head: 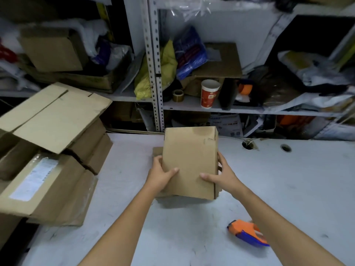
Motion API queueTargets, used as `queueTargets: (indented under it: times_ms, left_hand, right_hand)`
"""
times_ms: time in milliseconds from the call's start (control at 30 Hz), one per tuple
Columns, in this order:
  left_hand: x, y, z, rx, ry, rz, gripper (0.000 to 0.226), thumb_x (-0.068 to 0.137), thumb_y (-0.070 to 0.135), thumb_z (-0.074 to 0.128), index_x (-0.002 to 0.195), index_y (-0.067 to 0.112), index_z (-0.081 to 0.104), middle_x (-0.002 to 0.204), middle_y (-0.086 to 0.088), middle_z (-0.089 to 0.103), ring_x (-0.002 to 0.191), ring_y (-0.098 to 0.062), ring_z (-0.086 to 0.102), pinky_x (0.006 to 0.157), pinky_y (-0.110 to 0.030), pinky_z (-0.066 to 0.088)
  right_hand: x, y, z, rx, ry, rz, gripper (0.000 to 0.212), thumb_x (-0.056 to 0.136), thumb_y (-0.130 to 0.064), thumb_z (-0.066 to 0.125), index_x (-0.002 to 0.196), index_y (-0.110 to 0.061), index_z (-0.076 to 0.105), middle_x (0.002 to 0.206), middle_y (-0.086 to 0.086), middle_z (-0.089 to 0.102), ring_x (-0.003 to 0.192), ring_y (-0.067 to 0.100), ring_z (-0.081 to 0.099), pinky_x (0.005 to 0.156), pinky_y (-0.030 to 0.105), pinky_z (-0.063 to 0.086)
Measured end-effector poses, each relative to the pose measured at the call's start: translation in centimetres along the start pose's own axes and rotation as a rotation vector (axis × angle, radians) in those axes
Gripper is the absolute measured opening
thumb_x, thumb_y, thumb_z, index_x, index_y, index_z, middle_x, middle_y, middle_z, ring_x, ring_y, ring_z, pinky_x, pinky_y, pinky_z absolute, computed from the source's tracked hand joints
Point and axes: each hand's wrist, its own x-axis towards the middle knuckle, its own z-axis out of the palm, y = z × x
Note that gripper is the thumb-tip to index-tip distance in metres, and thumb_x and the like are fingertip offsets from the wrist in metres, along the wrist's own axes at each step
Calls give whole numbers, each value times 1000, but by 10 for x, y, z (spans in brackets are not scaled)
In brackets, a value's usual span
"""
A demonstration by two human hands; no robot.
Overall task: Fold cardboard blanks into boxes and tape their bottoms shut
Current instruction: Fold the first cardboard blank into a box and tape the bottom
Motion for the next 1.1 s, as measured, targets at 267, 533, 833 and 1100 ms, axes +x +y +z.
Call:
queueTargets:
  times_ms: [267, 533, 833, 1100]
  left_hand:
    - [-12, 61, 4, -21, -220, 143, 111, 87, 39, 74, 156, 41, -13, 164, 4, 19, 147, -24, 29, 106, -37, 40]
    - [-27, 88, 53, 8, -316, 226, 94, 92, 27, 71, 158, 38, 4, 147, 10, 38, 125, -8, 42, 79, -12, 49]
    - [-42, 105, 123, -20, -273, 152, 53, 91, 45, 67, 138, 42, 41, 132, 10, 57, 117, -11, 59, 95, -38, 56]
    - [-39, 109, 178, -74, -232, 25, 14, 98, 54, 51, 109, 48, 56, 116, 14, 69, 107, -10, 66, 98, -42, 54]
  right_hand:
    - [-35, -10, -45, -205, -1, -20, 139, 72, -23, 90, 149, -52, -21, 138, -31, 34, 125, 3, 40, 86, 11, 46]
    - [-52, 2, -101, -175, 89, -66, 122, 78, -32, 84, 151, -54, -11, 128, -26, 49, 114, 7, 55, 94, 26, 49]
    - [-54, 24, -160, -177, 145, -34, 72, 83, -20, 80, 129, -47, 32, 110, -28, 54, 99, -2, 55, 68, 12, 47]
    - [-46, 56, -190, -177, 218, 2, 57, 83, -23, 80, 123, -42, 44, 114, -17, 60, 109, 8, 56, 78, 18, 47]
